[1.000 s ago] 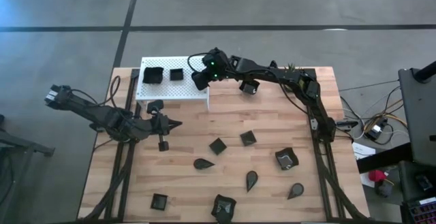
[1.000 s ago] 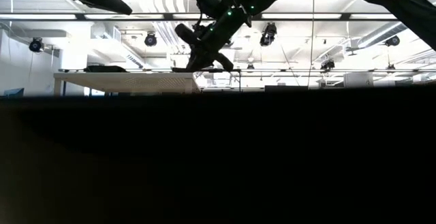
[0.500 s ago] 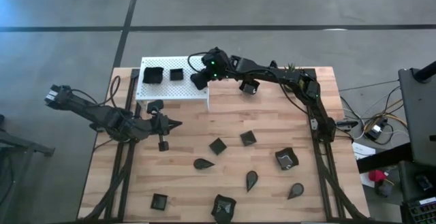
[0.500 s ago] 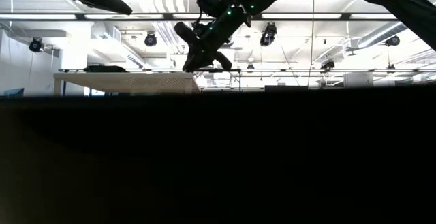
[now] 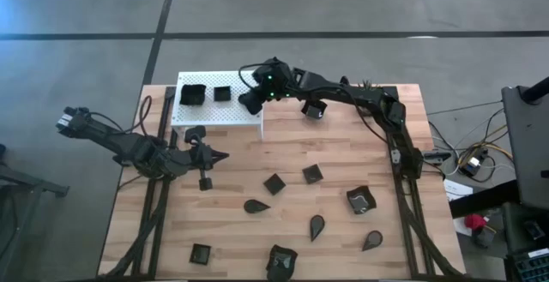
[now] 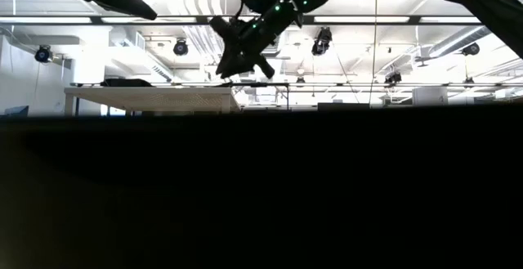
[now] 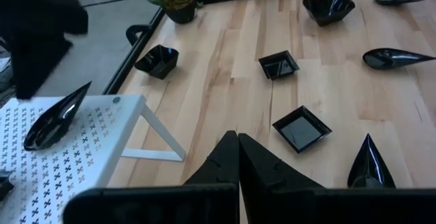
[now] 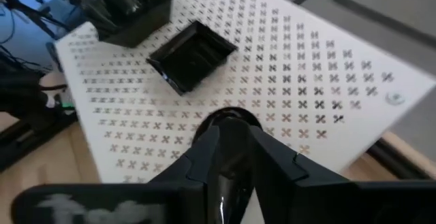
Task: Pick & Place Mini shaped plates
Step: Stack the square plate on top of the other square plate on the shelf
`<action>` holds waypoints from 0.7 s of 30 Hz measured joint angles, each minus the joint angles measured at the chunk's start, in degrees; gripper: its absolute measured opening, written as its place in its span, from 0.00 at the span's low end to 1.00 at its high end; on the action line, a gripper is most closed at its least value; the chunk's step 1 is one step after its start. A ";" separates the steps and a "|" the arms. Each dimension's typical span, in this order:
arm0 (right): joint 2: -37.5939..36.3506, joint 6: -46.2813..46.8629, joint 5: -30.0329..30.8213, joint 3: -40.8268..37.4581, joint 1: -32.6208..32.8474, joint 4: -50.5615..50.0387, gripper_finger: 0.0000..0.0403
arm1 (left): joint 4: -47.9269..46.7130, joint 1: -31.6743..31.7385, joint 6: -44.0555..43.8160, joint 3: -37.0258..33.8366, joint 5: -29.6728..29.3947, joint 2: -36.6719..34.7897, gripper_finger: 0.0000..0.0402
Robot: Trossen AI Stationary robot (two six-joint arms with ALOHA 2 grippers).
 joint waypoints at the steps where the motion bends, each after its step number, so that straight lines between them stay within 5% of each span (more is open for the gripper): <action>1: -0.35 -0.98 0.00 0.00 0.08 -0.23 0.15 | -0.20 0.00 -0.29 0.00 0.00 0.00 0.00; 10: -5.17 -6.05 2.81 -0.02 2.06 -6.77 0.02 | -0.57 0.00 -0.91 0.00 0.11 0.00 0.00; 21: -12.10 -10.86 23.62 -1.02 14.94 -18.67 0.02 | -0.94 -0.70 0.66 -0.07 0.13 0.35 0.00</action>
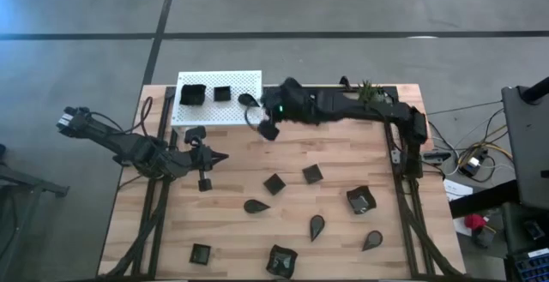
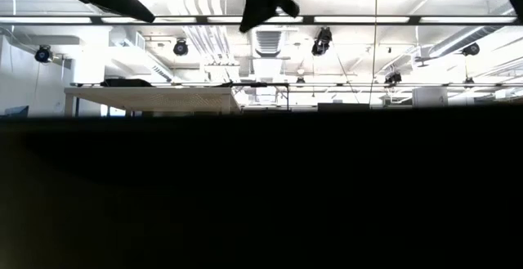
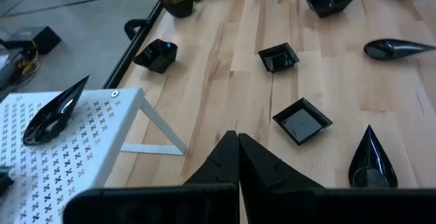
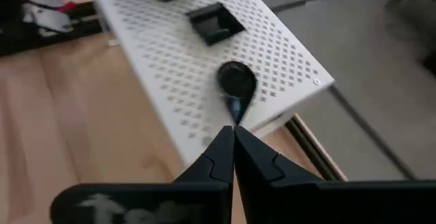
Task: Pick & Place Mini shaped plates
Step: Stack the square plate on top of the other square plate on the shelf
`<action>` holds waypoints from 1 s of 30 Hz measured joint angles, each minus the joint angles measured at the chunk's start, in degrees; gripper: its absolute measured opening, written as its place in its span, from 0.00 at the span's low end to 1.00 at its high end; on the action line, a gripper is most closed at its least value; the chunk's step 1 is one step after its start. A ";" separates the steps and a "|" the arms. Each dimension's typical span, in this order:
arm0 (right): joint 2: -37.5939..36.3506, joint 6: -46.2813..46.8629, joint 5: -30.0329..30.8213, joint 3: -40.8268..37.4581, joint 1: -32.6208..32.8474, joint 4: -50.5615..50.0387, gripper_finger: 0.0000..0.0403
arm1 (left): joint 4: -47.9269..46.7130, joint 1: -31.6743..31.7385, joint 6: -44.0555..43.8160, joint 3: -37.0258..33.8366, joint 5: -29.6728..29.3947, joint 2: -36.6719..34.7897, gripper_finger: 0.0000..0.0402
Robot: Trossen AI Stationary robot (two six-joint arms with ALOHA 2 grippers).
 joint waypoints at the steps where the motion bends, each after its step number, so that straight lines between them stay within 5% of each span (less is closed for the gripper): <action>1: -0.68 -0.11 0.82 -0.67 1.38 0.15 0.02 | 0.01 -0.38 0.54 -0.02 0.04 0.15 0.00; 20: -12.26 11.83 3.18 -20.62 21.72 4.53 0.02 | 0.43 -16.75 -8.80 -0.04 -0.02 9.27 0.00; 30: -13.47 13.42 3.11 -23.57 30.05 8.27 0.02 | 0.48 -27.05 -13.20 -0.04 0.01 12.87 0.00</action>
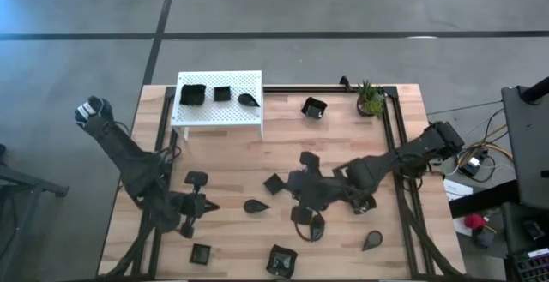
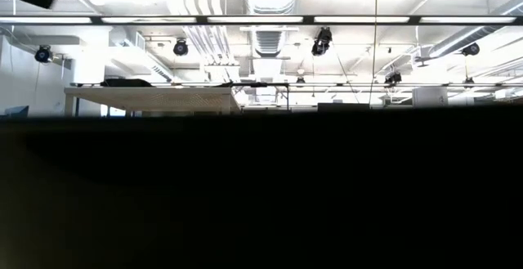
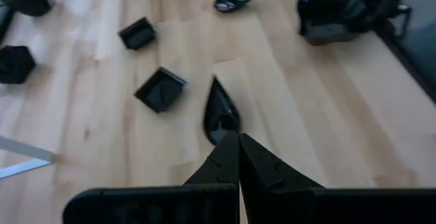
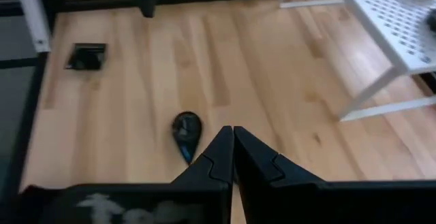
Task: Pick & Place Mini shaped plates
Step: Stack the square plate on top of the other square plate on the shelf
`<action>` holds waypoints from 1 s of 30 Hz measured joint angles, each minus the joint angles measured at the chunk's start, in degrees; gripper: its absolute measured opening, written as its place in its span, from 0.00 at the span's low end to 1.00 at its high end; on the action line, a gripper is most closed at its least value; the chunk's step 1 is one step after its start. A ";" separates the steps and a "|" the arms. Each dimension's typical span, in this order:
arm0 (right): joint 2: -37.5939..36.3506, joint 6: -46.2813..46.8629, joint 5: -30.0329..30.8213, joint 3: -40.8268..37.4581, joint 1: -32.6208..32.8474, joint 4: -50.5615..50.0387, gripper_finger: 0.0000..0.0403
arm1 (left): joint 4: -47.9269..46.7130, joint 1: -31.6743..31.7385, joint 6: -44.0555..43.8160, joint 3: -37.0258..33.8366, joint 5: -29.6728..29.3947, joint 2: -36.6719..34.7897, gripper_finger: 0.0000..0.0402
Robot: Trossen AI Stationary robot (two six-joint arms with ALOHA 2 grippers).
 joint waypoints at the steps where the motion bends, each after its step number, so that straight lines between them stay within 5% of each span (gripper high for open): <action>1: 0.00 -0.02 0.01 -0.08 0.54 0.42 0.02 | 0.01 -0.73 -0.91 0.00 0.02 0.32 0.00; 22: 0.00 -1.25 -0.07 -0.61 4.01 2.38 0.02 | 1.08 -9.88 -11.64 3.31 16.72 15.40 0.00; 30: 0.00 -4.36 0.00 -0.61 4.00 2.36 0.02 | 1.34 -10.05 -17.18 5.40 18.69 17.42 0.00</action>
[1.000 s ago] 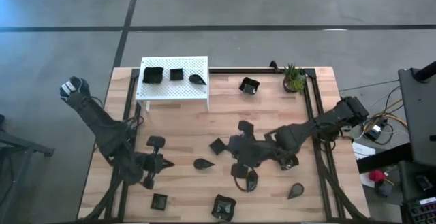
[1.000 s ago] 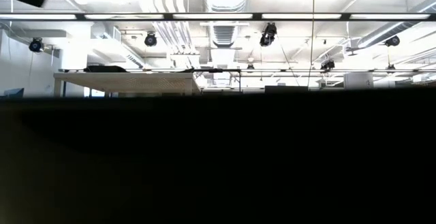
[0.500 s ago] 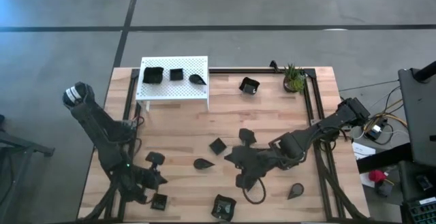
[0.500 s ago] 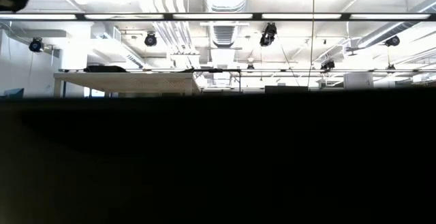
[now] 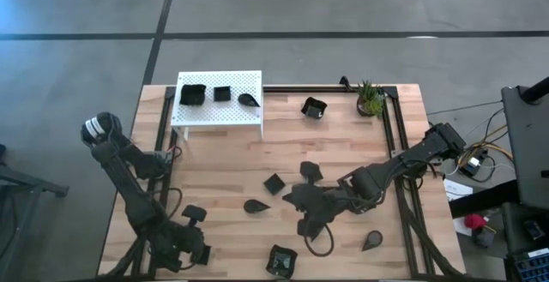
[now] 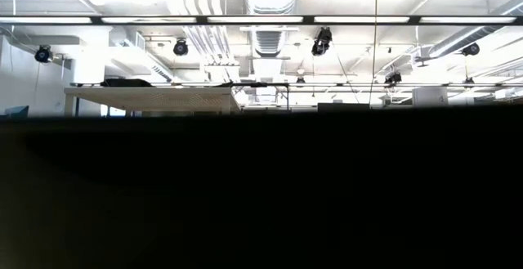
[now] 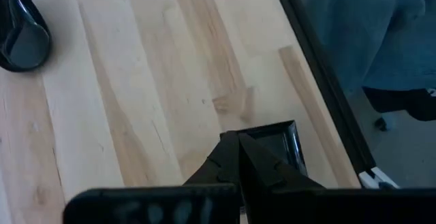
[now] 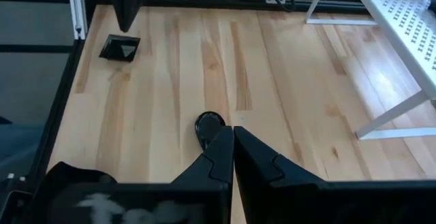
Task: Pick & Place Mini shaped plates
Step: Stack the square plate on top of the other square plate on the shelf
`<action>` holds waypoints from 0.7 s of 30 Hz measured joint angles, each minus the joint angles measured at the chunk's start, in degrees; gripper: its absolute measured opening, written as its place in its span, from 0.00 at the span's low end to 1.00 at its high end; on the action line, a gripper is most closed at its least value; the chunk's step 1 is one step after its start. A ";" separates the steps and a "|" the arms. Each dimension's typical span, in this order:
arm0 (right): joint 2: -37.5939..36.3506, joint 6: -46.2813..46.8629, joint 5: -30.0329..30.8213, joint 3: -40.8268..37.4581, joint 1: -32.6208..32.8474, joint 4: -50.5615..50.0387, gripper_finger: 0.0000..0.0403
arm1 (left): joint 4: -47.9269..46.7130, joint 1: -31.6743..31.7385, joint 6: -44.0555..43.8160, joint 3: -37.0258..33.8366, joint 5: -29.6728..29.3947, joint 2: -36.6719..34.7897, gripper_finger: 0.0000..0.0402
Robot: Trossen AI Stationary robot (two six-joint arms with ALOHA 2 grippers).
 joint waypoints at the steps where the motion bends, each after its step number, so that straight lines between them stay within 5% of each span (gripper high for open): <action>1: 0.00 -0.08 0.00 0.01 0.00 0.00 0.02 | 0.03 0.00 0.10 0.00 0.01 0.01 0.00; 13: 0.00 0.34 0.00 0.00 -0.04 0.13 0.02 | 0.09 0.02 1.75 -0.24 1.08 0.09 0.01; 21: 0.00 0.42 0.00 0.02 -0.04 1.83 0.02 | 0.14 0.02 4.09 -0.38 2.51 0.18 0.17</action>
